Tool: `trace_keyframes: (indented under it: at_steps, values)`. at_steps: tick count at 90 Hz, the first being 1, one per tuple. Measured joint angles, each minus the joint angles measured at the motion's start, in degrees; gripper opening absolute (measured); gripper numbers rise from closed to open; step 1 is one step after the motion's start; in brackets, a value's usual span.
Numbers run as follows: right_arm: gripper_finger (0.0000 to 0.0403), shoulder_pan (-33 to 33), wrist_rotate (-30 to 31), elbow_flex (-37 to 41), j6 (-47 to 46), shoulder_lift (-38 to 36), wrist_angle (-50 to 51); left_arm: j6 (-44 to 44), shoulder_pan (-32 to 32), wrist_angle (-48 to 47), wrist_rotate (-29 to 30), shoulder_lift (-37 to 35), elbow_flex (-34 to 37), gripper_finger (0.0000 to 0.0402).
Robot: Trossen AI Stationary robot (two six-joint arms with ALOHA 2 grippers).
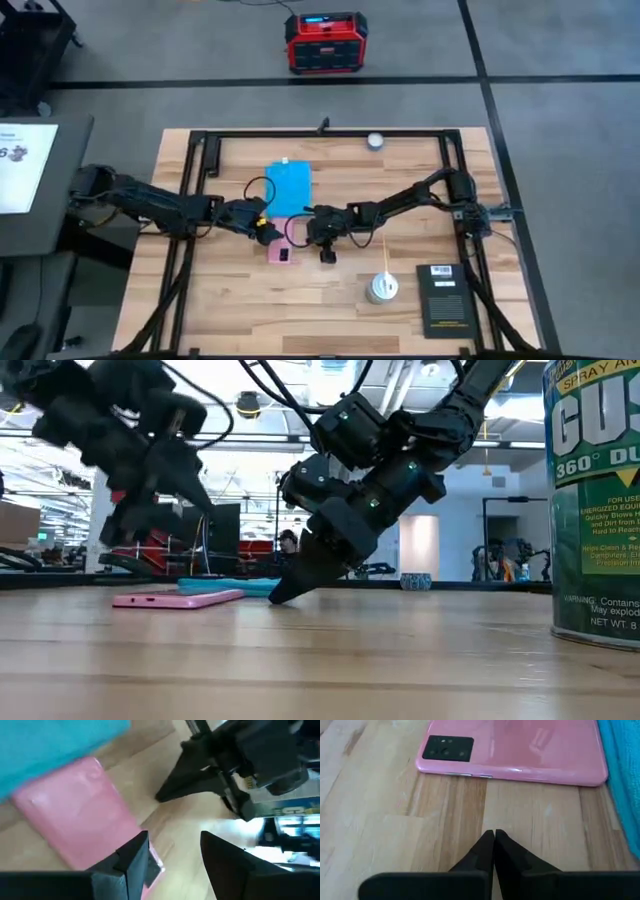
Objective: Apply microfiber cloth
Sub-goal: Spray the device using the spray bottle
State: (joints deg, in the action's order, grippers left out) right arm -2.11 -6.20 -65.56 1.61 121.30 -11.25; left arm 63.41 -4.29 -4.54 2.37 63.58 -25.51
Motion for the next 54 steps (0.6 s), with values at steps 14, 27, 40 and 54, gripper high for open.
trace_keyframes:
  at_steps: [14,27,40,54]
  values:
    - [0.0,0.0,-0.02,0.05,0.0,0.0,-0.39,2.39,0.0,-11.61,-0.19,0.87,-0.24,0.016]
    - [0.0,0.0,-0.07,-0.53,0.02,0.05,-0.6,3.31,0.0,-9.5,-0.26,1.88,0.06,0.016]
    - [0.0,0.0,-0.04,-1.87,0.39,0.26,-0.15,4.34,-0.15,-7.37,-1.51,6.69,0.72,0.016]
    - [0.0,0.07,-0.04,-2.58,0.83,0.39,-0.3,4.05,-0.15,-3.21,-4.7,13.04,0.39,0.016]
